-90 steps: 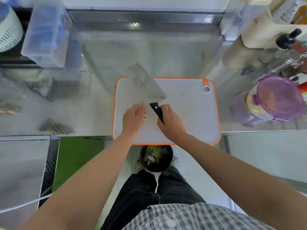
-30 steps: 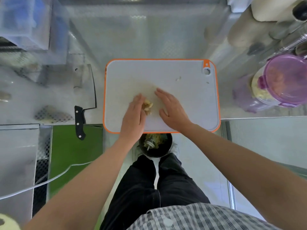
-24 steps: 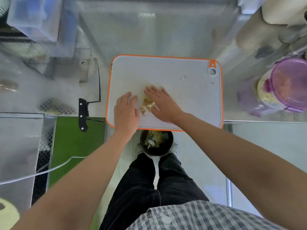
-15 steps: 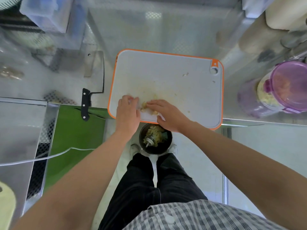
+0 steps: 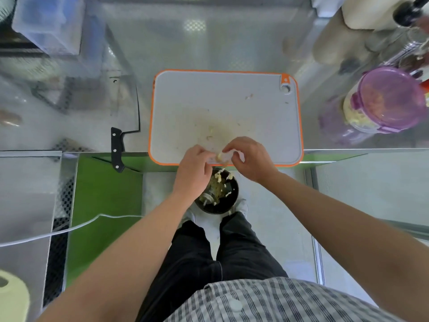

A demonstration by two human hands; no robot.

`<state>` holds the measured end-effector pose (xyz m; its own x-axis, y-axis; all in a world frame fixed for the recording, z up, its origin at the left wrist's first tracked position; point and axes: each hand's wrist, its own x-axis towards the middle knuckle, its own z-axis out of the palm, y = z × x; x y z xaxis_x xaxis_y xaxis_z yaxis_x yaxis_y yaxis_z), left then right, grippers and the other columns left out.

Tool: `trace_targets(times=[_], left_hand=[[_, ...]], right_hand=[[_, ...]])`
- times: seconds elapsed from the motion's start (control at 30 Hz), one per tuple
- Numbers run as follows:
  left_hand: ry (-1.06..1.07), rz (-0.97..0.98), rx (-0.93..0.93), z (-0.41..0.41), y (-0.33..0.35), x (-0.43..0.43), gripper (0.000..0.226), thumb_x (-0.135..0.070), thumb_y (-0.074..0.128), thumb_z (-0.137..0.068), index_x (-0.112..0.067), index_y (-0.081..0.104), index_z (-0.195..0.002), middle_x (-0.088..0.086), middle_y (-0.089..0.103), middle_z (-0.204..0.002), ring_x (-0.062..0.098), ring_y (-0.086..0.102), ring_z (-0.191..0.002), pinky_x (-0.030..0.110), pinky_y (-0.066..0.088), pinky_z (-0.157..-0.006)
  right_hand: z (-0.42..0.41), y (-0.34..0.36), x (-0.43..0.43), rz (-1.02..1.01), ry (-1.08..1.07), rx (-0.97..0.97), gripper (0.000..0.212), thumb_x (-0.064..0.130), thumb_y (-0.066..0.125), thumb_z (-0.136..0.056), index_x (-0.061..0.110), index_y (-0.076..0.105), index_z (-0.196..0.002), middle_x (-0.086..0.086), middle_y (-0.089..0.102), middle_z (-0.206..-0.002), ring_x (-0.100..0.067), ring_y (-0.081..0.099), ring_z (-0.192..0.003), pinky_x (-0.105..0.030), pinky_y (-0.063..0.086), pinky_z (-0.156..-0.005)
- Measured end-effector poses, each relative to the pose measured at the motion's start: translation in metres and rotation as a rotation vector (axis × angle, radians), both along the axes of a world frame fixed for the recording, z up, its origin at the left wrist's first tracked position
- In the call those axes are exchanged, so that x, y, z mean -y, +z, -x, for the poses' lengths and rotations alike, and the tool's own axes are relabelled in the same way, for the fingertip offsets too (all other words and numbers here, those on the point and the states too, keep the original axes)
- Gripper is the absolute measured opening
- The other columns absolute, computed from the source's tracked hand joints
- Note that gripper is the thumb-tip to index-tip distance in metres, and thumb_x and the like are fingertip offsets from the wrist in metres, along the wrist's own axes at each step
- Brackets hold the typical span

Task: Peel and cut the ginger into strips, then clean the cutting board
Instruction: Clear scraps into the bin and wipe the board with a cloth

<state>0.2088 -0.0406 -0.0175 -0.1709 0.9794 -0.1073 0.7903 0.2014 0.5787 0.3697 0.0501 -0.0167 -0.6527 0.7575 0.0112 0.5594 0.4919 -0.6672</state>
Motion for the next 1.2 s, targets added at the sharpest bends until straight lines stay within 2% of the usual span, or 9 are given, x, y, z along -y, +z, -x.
trace_targets(times=[0.1,0.17,0.4,0.57,0.73,0.9,1.0,1.13,1.2], left_hand=[[0.019,-0.011,-0.107,0.011,-0.002,-0.008,0.042,0.003,0.055,-0.082,-0.006,0.061,-0.122,0.015,0.055,-0.115,0.032,0.050,-0.106,0.035,0.044,-0.086],[-0.031,-0.008,-0.168,0.017,-0.005,-0.011,0.045,0.002,0.057,-0.079,-0.005,0.060,-0.123,0.017,0.054,-0.120,0.036,0.049,-0.108,0.044,0.047,-0.088],[-0.214,-0.063,-0.056,0.007,-0.007,0.005,0.032,0.005,0.060,-0.076,-0.013,0.072,-0.100,0.008,0.057,-0.094,0.027,0.053,-0.088,0.041,0.046,-0.077],[-0.081,-0.020,-0.198,0.015,-0.007,-0.013,0.045,-0.001,0.059,-0.078,-0.008,0.060,-0.123,0.016,0.053,-0.127,0.037,0.048,-0.117,0.048,0.044,-0.092],[-0.140,-0.061,-0.125,0.019,-0.009,-0.016,0.028,0.002,0.057,-0.079,-0.010,0.069,-0.102,0.009,0.058,-0.110,0.030,0.052,-0.106,0.047,0.047,-0.087],[-0.081,0.034,-0.152,0.018,-0.010,-0.043,0.055,0.001,0.050,-0.085,-0.004,0.044,-0.140,0.021,0.036,-0.148,0.039,0.031,-0.136,0.047,0.032,-0.110],[-0.150,0.087,-0.191,0.018,-0.015,-0.049,0.058,-0.001,0.048,-0.089,-0.002,0.035,-0.145,0.018,0.025,-0.155,0.034,0.020,-0.144,0.044,0.024,-0.115],[-0.233,-0.041,-0.067,0.014,-0.011,-0.022,0.037,0.000,0.047,-0.084,-0.010,0.068,-0.113,0.007,0.058,-0.132,0.027,0.052,-0.123,0.044,0.047,-0.097],[-0.233,-0.119,0.006,0.009,-0.006,-0.008,0.033,-0.007,0.043,-0.082,-0.012,0.073,-0.097,0.001,0.066,-0.111,0.021,0.060,-0.105,0.038,0.054,-0.083]], right_hand=[[0.005,-0.012,-0.001,0.034,0.022,0.121,0.048,0.006,0.053,-0.082,0.009,0.057,-0.130,-0.007,0.052,-0.139,-0.025,0.043,-0.132,-0.037,0.036,-0.109],[0.004,-0.020,0.008,0.023,0.082,0.141,0.051,0.003,0.055,-0.080,0.004,0.056,-0.131,-0.011,0.048,-0.142,-0.029,0.038,-0.137,-0.039,0.030,-0.113],[-0.005,-0.007,0.022,-0.044,0.036,0.036,0.036,0.012,0.040,-0.080,0.010,0.074,-0.094,-0.003,0.072,-0.095,-0.022,0.063,-0.093,-0.039,0.055,-0.077],[0.001,-0.016,0.015,-0.043,0.046,0.093,0.039,0.005,0.051,-0.078,0.006,0.069,-0.113,-0.009,0.064,-0.123,-0.029,0.057,-0.117,-0.040,0.045,-0.100],[-0.004,-0.009,0.012,-0.053,-0.025,0.035,0.033,0.008,0.044,-0.080,0.010,0.072,-0.096,-0.005,0.070,-0.099,-0.026,0.063,-0.093,-0.038,0.052,-0.081],[0.018,-0.010,-0.022,0.051,-0.046,0.124,0.053,0.000,0.048,-0.084,0.010,0.051,-0.137,-0.005,0.045,-0.146,-0.023,0.040,-0.134,-0.035,0.031,-0.110],[0.031,-0.016,-0.029,0.060,0.040,0.260,0.059,0.001,0.045,-0.087,0.010,0.038,-0.145,-0.003,0.030,-0.155,-0.020,0.021,-0.145,-0.034,0.016,-0.117],[0.021,-0.018,-0.021,-0.010,0.008,0.086,0.043,-0.003,0.044,-0.076,0.008,0.071,-0.107,-0.007,0.065,-0.123,-0.030,0.053,-0.118,-0.042,0.044,-0.099],[0.012,-0.016,-0.022,-0.034,-0.042,0.036,0.039,-0.005,0.045,-0.075,0.007,0.072,-0.100,-0.008,0.068,-0.113,-0.029,0.058,-0.107,-0.043,0.049,-0.091]])
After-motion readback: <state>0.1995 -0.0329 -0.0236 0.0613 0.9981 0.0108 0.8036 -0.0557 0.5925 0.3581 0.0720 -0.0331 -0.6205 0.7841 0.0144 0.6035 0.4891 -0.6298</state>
